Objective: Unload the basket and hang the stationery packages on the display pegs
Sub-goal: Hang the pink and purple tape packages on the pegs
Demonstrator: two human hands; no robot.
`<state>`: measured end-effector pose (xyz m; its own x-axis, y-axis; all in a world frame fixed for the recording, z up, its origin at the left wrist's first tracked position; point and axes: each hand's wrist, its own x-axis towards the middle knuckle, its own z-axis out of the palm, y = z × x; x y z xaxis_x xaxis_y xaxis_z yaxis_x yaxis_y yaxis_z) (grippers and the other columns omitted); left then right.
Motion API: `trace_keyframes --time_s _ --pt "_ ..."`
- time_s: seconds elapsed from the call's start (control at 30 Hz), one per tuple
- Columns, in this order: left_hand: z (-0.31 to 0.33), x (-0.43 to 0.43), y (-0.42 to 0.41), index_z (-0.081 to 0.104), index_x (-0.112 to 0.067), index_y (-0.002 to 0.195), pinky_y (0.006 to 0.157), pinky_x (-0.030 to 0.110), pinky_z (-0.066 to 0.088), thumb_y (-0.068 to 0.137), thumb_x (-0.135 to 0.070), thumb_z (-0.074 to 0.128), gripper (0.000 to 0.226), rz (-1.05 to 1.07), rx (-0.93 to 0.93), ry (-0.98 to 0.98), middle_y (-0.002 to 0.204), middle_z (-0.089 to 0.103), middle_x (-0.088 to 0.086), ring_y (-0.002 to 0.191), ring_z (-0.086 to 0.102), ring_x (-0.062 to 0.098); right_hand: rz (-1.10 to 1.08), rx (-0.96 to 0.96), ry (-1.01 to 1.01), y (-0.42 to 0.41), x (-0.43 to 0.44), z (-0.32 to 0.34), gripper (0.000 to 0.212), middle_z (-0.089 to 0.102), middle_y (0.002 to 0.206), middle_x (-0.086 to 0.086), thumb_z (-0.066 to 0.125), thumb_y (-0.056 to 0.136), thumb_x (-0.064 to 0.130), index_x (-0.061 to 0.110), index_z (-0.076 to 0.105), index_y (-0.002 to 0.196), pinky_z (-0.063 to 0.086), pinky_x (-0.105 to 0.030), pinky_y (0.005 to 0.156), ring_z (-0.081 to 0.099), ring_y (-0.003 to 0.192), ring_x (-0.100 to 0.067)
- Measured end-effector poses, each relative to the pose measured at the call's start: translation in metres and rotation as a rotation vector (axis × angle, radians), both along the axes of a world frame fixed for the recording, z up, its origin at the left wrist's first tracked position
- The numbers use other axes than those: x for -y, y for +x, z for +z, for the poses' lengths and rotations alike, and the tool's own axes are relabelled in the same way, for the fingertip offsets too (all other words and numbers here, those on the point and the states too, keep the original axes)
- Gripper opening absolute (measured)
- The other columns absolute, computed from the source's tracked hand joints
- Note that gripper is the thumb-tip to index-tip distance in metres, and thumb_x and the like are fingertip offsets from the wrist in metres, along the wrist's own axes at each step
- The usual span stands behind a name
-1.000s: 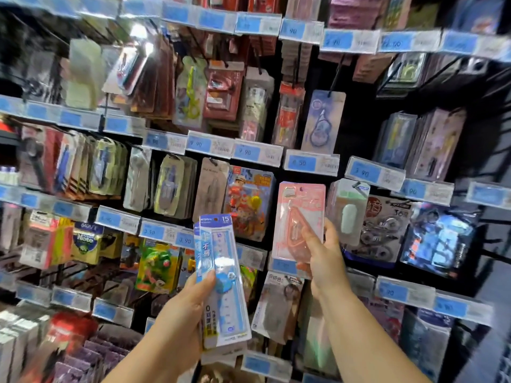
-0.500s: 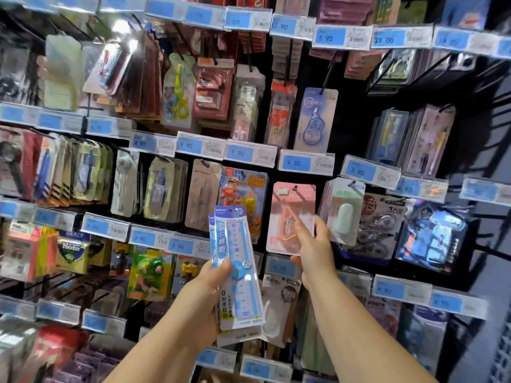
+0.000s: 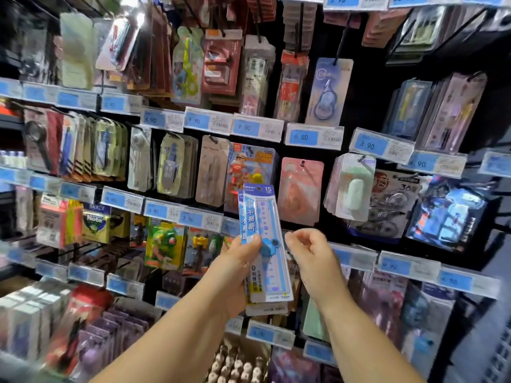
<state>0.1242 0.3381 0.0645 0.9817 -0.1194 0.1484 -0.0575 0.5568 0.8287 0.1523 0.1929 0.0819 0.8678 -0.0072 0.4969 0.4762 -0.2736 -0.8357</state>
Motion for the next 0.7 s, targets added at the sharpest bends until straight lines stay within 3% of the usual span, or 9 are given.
trace_keyframes --time_s 0.07,0.17,0.23,0.33,0.47,0.53,0.6,0.7 --pt "-0.003 0.012 -0.006 0.055 -0.021 0.131 0.074 0.042 0.059 0.099 -0.030 0.051 0.033 -0.015 0.017 -0.018 0.123 0.066 0.018 0.101 0.068 0.032 0.095 -0.064 -0.019 -0.014 0.005 -0.015 0.027 0.062 0.092 0.002 0.072 0.082 0.043 0.026 0.057 0.096 0.049 -0.023 0.077 0.059 0.088 -0.015" --pt "-0.008 0.035 -0.019 0.056 -0.018 0.130 0.066 0.039 0.059 0.100 -0.031 0.049 0.033 -0.017 0.011 -0.009 0.115 0.070 0.017 0.091 0.070 0.032 0.047 -0.070 -0.114 -0.029 0.022 -0.029 0.051 0.062 0.097 0.006 0.082 0.060 0.057 0.035 0.053 0.097 0.054 -0.030 0.077 0.062 0.090 -0.013" --pt "-0.014 0.052 -0.027 0.057 -0.020 0.128 0.066 0.041 0.057 0.100 -0.034 0.048 0.033 -0.032 -0.033 -0.001 0.113 0.071 0.017 0.088 0.069 0.034 0.026 -0.085 -0.168 -0.039 0.038 -0.034 0.051 0.062 0.099 0.006 0.084 0.059 0.050 0.036 0.053 0.097 0.053 -0.026 0.075 0.061 0.089 -0.011" --pt "-0.025 0.078 -0.033 0.059 -0.023 0.127 0.068 0.042 0.057 0.098 -0.043 0.047 0.037 -0.069 -0.104 0.004 0.117 0.069 0.019 0.098 0.065 0.039 -0.002 -0.104 -0.240 -0.051 0.063 -0.043 0.055 0.059 0.108 0.011 0.076 0.055 0.056 0.041 0.053 0.103 0.051 -0.025 0.077 0.059 0.096 -0.005" --pt "-0.040 0.106 -0.040 0.067 -0.016 0.115 0.075 0.042 0.059 0.099 -0.056 0.035 0.054 -0.049 -0.176 0.019 0.103 0.074 0.017 0.095 0.071 0.033 -0.024 -0.092 -0.387 -0.068 0.088 -0.048 0.046 0.047 0.115 0.015 0.075 0.079 0.043 0.041 0.049 0.117 0.039 -0.008 0.073 0.047 0.100 0.009" --pt "-0.048 0.116 -0.042 0.069 -0.019 0.112 0.064 0.035 0.061 0.098 -0.060 0.027 0.060 -0.045 -0.187 0.019 0.101 0.075 0.015 0.088 0.074 0.027 -0.018 -0.095 -0.479 -0.074 0.096 -0.048 0.046 0.048 0.109 0.015 0.074 0.079 0.042 0.046 0.045 0.115 0.039 -0.006 0.071 0.047 0.095 0.011" --pt "-0.055 0.123 -0.043 0.066 -0.020 0.120 0.059 0.035 0.060 0.099 -0.060 0.026 0.061 -0.066 -0.225 -0.016 0.104 0.074 0.016 0.085 0.074 0.027 -0.013 -0.118 -0.473 -0.077 0.102 -0.050 0.042 0.058 0.103 0.013 0.078 0.075 0.040 0.039 0.055 0.110 0.045 -0.010 0.067 0.056 0.086 0.005" --pt "-0.066 0.130 -0.044 0.061 -0.017 0.128 0.073 0.042 0.061 0.099 -0.060 0.027 0.062 -0.127 -0.268 -0.097 0.114 0.071 0.019 0.097 0.071 0.033 0.002 -0.214 -0.396 -0.076 0.113 -0.056 0.039 0.066 0.087 0.011 0.084 0.071 0.036 0.025 0.059 0.100 0.045 -0.012 0.053 0.061 0.066 0.006"
